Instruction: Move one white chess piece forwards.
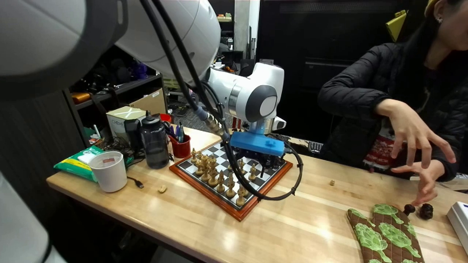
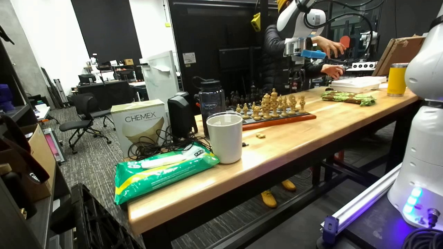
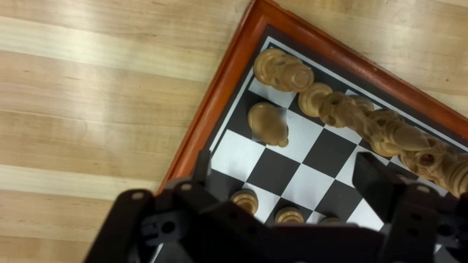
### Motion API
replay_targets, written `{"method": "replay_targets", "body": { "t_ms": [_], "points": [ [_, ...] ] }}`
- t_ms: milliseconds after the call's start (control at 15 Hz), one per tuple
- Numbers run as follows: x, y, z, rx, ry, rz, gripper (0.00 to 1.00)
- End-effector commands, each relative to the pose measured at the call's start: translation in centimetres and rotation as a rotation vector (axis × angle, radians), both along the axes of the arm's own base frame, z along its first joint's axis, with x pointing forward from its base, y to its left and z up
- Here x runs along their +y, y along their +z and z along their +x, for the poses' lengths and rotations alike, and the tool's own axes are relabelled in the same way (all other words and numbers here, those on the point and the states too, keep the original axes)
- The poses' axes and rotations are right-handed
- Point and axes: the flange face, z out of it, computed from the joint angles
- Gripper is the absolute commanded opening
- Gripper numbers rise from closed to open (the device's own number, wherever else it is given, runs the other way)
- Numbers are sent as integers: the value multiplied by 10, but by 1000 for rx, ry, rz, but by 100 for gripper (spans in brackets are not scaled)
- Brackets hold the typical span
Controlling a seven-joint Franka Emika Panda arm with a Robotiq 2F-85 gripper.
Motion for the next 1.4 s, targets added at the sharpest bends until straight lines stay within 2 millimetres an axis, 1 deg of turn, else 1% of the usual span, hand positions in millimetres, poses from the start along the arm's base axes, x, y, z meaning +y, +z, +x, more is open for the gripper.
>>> {"method": "replay_targets", "body": {
  "t_ms": [0,133,400,667,733,800,1000,1333],
  "points": [
    [12,31,-13,-22,-6,-32,100],
    [19,47,-21,-34,-35,-49,100],
    [38,78,-40,-98,-146,-101,100],
    [56,99,-60,-128,-184,-140,100],
    [60,102,-65,-124,-173,-128,100],
    [52,94,-46,-118,-168,-120,100],
    [58,101,-57,-123,-164,-119,100],
    [58,99,-59,-120,-165,-119,100]
  ]
}}
